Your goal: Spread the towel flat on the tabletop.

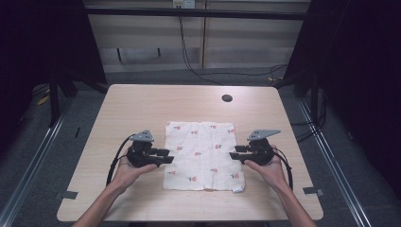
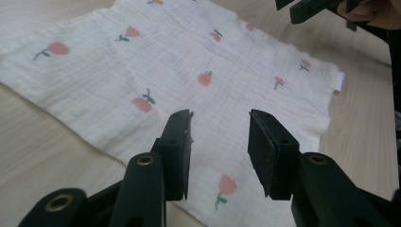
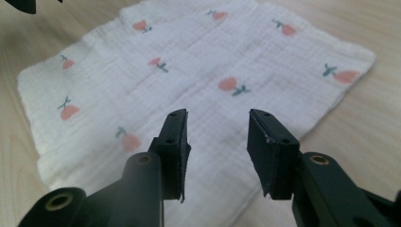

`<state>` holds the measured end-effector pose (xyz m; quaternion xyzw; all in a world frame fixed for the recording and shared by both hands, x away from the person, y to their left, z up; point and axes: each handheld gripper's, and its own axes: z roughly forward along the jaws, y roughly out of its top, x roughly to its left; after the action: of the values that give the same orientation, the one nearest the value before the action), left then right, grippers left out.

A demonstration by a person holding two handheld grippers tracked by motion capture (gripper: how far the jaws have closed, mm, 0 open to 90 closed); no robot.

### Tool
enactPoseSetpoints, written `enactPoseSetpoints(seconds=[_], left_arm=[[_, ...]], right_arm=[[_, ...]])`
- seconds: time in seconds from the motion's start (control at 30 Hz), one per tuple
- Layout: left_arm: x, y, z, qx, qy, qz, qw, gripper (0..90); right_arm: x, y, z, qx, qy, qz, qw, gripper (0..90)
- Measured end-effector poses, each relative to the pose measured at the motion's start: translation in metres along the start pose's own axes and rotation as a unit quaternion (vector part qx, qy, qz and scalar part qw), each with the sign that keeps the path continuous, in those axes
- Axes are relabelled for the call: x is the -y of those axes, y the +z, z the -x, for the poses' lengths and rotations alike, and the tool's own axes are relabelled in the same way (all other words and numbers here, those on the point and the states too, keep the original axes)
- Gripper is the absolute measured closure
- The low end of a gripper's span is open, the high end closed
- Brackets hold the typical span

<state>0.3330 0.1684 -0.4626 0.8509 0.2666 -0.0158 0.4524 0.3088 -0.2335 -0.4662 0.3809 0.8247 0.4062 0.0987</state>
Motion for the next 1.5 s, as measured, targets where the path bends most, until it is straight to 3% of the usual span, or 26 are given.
enactPoseSetpoints(seconds=[0.1, 0.17, 0.2, 0.3, 0.33, 0.4, 0.43, 0.47, 0.57, 0.6, 0.67, 0.77, 0.87, 1.0, 1.1, 1.17, 1.4, 1.5], left_arm=[[0.007, 0.003, 0.000, 0.002, 0.002, -0.003, 1.0000, 63.6], [0.012, 0.013, -0.001, -0.001, 0.002, -0.034, 0.9994, 65.3], [0.012, 0.015, 0.000, -0.008, 0.014, -0.042, 0.9990, 65.4], [0.013, 0.022, 0.002, 0.002, 0.009, -0.048, 0.9988, 64.7], [0.013, 0.025, 0.005, 0.003, 0.016, -0.052, 0.9985, 63.9], [0.012, 0.029, 0.011, -0.006, 0.040, -0.065, 0.9971, 61.2], [0.012, 0.029, 0.011, -0.006, 0.040, -0.065, 0.9971, 59.3], [0.010, 0.029, 0.012, 0.004, 0.031, -0.053, 0.9981, 58.3], [0.010, 0.028, 0.012, -0.004, 0.037, -0.050, 0.9980, 57.1], [0.012, 0.028, 0.011, -0.008, 0.033, -0.045, 0.9984, 56.8], [0.015, 0.029, 0.008, -0.018, 0.035, -0.054, 0.9977, 56.7], [0.016, 0.032, 0.007, -0.024, 0.040, -0.063, 0.9969, 58.2], [0.017, 0.037, 0.018, -0.024, 0.058, -0.082, 0.9947, 62.8], [0.021, 0.036, 0.020, -0.030, 0.070, -0.092, 0.9928, 68.0], [0.024, 0.032, 0.022, -0.036, 0.087, -0.094, 0.9912, 78.2], [0.028, 0.027, 0.024, -0.021, 0.085, -0.098, 0.9913, 88.3], [0.038, 0.019, 0.030, 0.013, 0.060, -0.097, 0.9934, 89.9], [0.041, 0.015, 0.033, 0.018, 0.063, -0.104, 0.9925, 89.8]], right_arm=[[0.013, 0.000, -0.002, 0.000, -0.005, -0.022, 0.9997, 59.8], [0.020, 0.002, -0.002, -0.003, 0.002, -0.026, 0.9997, 60.2], [0.024, 0.005, -0.002, -0.004, 0.006, -0.029, 0.9996, 59.9], [0.027, 0.011, -0.002, 0.004, -0.006, -0.041, 0.9991, 57.7], [0.027, 0.012, -0.001, 0.006, -0.007, -0.038, 0.9992, 57.1], [0.027, 0.013, 0.000, 0.020, -0.016, -0.043, 0.9987, 54.9], [0.027, 0.013, 0.000, 0.020, -0.016, -0.043, 0.9987, 54.9], [0.029, 0.017, -0.002, 0.039, -0.034, -0.060, 0.9969, 53.3], [0.030, 0.017, -0.005, 0.039, -0.035, -0.055, 0.9971, 60.1], [0.029, 0.016, -0.006, 0.045, -0.041, -0.056, 0.9966, 68.9], [0.030, 0.016, -0.005, 0.035, -0.036, -0.051, 0.9975, 78.3], [0.031, 0.015, -0.005, 0.025, -0.023, -0.049, 0.9982, 85.0], [0.033, 0.011, -0.005, 0.020, -0.016, -0.050, 0.9984, 86.3], [0.038, 0.006, -0.012, 0.007, -0.011, -0.047, 0.9988, 86.4], [0.040, 0.004, -0.016, 0.000, -0.014, -0.049, 0.9987, 86.2], [0.040, 0.001, -0.018, -0.002, -0.015, -0.055, 0.9984, 85.8], [0.045, -0.006, -0.025, -0.026, -0.018, -0.054, 0.9981, 86.7], [0.047, -0.007, -0.028, -0.032, -0.019, -0.054, 0.9978, 86.5]])
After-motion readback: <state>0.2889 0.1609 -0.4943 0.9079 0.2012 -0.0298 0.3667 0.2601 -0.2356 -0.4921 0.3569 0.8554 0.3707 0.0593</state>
